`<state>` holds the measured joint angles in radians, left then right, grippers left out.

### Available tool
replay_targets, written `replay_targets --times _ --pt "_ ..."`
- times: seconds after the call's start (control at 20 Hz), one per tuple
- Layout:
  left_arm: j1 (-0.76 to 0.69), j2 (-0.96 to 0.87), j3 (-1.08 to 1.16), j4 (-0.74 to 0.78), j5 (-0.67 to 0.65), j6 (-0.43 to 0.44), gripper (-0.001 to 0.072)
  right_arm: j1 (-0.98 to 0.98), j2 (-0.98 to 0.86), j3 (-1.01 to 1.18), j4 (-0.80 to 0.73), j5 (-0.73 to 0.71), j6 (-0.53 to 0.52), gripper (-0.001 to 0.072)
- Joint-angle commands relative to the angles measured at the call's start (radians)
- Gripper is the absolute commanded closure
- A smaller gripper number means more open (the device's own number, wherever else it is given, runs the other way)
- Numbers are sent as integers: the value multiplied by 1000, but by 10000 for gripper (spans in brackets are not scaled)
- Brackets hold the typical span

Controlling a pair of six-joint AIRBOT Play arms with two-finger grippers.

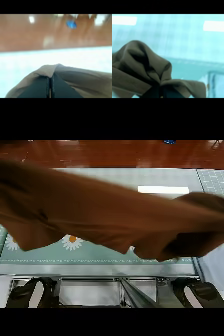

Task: Fold the shirts.

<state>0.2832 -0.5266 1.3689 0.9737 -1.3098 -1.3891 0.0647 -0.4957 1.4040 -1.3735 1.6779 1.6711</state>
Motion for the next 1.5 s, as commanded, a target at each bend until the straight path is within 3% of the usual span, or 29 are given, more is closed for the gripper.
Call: replay_targets --times 0.0,0.2,0.4,0.6,0.8,1.15,1.2,1.25,1.3,1.35,1.45 --pt "-34 29 -295 25 2 -22 691 0 51 -322 142 -56 17 685" --pt "-34 -85 -589 5 176 -22 691 0 -63 -575 145 -360 -49 685" --pt "-34 -363 -618 -90 340 11 691 -1 -412 -508 145 -618 -130 685" --pt "-34 -690 -475 -244 375 103 691 -13 -822 -215 152 -647 -146 685" --pt "-34 -977 -224 -275 372 113 691 -81 -1118 85 294 -652 -136 685" --pt "-50 -1253 74 -276 331 114 689 -126 -1300 196 467 -803 -139 684" --pt "-61 -1265 87 -276 334 114 634 -126 -1310 196 480 -821 -140 672" --pt "-72 -1273 96 -275 334 114 440 -124 -1318 196 491 -849 -138 543" --pt "-78 -1278 108 -274 334 125 195 -123 -1320 196 510 -878 -138 359" --pt "-72 -1278 133 -254 330 124 198 -129 -1313 199 534 -898 -138 297" --pt "-23 -1277 245 -157 250 101 198 -180 -1272 224 560 -867 -138 297"
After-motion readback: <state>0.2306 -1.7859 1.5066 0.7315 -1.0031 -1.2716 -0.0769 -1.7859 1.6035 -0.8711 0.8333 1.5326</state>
